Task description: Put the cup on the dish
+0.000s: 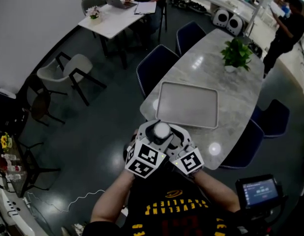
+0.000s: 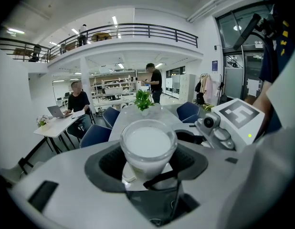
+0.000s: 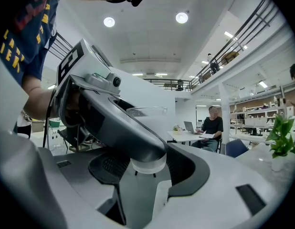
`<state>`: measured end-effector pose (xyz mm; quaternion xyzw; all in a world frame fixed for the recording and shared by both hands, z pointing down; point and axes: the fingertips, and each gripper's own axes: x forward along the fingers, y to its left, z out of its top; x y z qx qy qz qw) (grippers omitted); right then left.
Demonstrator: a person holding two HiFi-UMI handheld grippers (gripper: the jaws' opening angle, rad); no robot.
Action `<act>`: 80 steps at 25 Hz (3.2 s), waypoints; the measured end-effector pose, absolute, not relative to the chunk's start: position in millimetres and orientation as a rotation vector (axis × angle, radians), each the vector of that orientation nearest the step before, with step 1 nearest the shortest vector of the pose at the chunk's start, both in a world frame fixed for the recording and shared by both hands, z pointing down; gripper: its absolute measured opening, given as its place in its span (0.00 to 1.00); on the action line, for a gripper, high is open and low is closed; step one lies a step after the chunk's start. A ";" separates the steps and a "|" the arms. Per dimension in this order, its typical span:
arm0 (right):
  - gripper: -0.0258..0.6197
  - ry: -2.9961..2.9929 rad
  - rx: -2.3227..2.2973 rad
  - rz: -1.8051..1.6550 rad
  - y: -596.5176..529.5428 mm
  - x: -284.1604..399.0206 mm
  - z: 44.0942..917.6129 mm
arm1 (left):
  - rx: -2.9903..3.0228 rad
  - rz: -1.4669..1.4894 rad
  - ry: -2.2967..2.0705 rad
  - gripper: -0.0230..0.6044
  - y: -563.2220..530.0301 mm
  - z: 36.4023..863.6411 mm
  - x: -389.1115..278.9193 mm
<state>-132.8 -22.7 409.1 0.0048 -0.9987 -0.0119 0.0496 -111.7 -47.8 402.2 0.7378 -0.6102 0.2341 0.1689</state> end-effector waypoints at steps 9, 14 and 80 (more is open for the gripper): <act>0.42 -2.990 0.221 -0.020 -69.0 -140.2 420.4 | 2.233 0.669 -1.569 0.45 -90.9 412.4 -115.3; 0.42 -2.970 0.355 -0.006 -107.7 -148.4 419.9 | 2.313 0.692 -1.475 0.45 -127.3 412.0 -122.4; 0.41 -2.481 0.671 0.011 -244.9 -194.0 591.5 | 2.333 0.937 -1.197 0.45 -254.5 583.1 -174.6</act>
